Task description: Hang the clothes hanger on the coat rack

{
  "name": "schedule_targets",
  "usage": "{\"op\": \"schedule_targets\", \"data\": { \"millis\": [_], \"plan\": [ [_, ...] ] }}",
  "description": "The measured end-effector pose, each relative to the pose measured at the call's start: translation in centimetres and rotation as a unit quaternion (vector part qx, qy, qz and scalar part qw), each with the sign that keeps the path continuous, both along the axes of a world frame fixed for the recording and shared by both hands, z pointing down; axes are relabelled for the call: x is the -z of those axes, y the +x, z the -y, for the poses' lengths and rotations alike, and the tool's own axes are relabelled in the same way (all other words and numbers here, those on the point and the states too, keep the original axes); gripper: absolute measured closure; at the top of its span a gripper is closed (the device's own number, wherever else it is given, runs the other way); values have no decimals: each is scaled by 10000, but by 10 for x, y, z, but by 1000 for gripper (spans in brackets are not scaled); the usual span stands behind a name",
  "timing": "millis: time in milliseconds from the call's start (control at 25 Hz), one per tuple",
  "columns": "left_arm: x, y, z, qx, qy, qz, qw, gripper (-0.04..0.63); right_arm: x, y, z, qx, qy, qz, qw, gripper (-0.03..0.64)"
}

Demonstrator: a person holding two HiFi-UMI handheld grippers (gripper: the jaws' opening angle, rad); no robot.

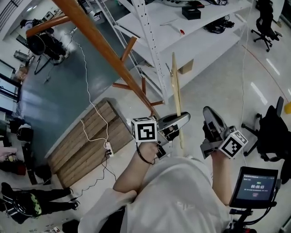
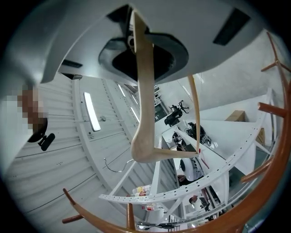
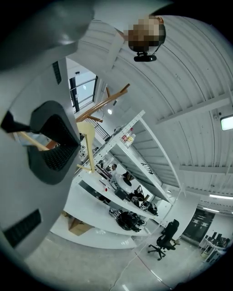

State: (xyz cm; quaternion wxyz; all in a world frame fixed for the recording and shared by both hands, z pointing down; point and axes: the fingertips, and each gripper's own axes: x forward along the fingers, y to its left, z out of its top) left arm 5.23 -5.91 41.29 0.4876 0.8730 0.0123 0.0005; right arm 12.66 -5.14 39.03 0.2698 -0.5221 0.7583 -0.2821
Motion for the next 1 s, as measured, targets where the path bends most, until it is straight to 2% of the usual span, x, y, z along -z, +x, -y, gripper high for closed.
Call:
{"op": "schedule_targets", "data": {
  "millis": [400,640,840,1000],
  "plan": [
    [28,7,83,475,214,-136,9985,543,6,-7,66,489,70,-62,9988,609],
    [44,11,128,771,203,-196,9966,543,20,-10,104,803,111,-58,9967,609],
    [64,-1,143,955,184,-374,9946,543,34,-22,112,928,135,-79,9956,609],
    [60,-4,148,1027,40,-410,9939,543,36,-26,116,1008,122,-87,9948,609]
  ]
}}
